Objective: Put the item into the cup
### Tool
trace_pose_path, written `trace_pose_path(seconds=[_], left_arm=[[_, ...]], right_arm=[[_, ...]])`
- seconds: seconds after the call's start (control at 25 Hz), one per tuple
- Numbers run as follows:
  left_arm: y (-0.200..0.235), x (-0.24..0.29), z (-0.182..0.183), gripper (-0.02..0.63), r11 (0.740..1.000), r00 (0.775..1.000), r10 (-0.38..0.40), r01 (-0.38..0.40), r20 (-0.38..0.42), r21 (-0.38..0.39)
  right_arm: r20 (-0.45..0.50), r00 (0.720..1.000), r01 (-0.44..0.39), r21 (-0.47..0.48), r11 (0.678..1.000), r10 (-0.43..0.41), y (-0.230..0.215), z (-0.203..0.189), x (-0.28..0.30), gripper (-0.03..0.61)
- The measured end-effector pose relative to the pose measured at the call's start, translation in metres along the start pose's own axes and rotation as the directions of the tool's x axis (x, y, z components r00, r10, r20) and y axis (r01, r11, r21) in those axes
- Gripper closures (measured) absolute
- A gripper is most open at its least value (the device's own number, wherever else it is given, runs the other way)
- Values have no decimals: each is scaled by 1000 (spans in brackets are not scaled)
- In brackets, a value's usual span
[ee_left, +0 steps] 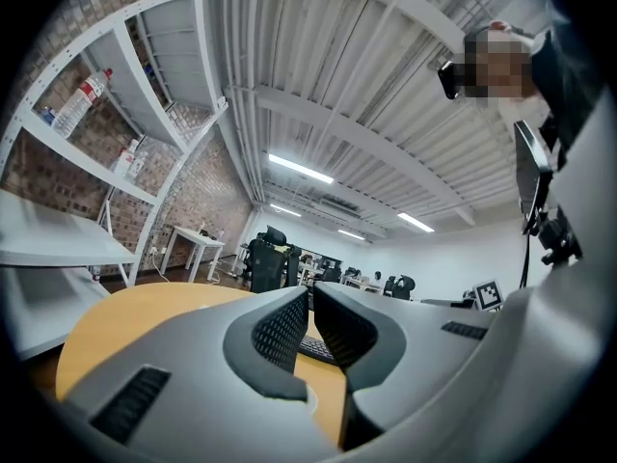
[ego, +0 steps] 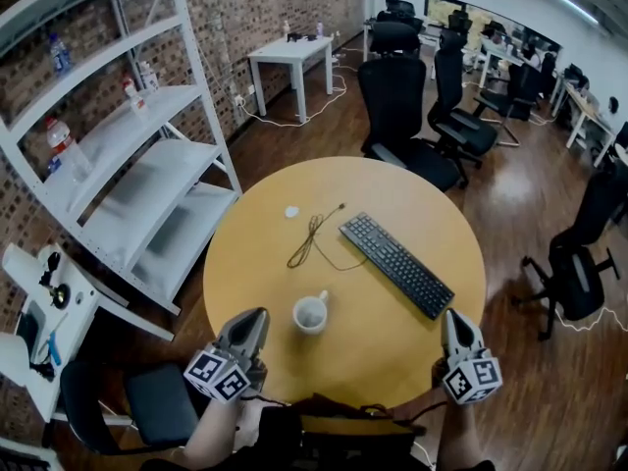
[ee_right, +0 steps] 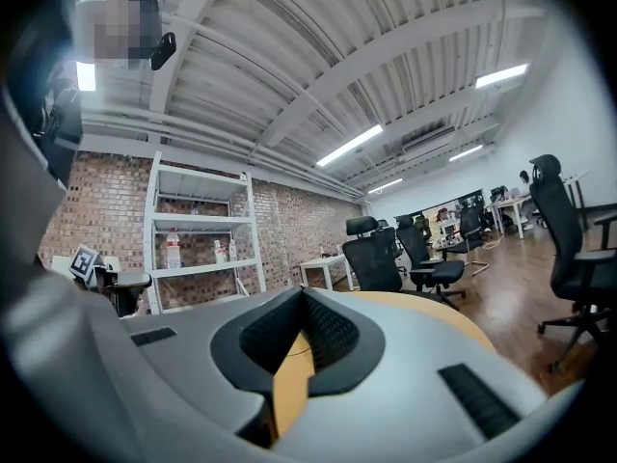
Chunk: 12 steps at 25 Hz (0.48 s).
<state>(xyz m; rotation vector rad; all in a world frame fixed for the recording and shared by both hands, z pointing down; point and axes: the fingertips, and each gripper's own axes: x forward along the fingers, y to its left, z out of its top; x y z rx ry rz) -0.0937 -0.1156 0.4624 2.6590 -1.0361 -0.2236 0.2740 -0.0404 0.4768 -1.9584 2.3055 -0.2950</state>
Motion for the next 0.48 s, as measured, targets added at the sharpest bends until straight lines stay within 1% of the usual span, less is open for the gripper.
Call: trace_pose_path(seconds=[0.24, 0.48], left_arm=[[6, -6, 5, 601, 999, 999, 33, -34, 15, 9], [9, -10, 0, 601, 1000, 1000, 29, -29, 11, -4]], right_arm=[[-12, 999, -38, -26, 999, 37, 7, 0, 13, 571], [-18, 999, -51, -39, 998, 50, 14, -1, 17, 571]])
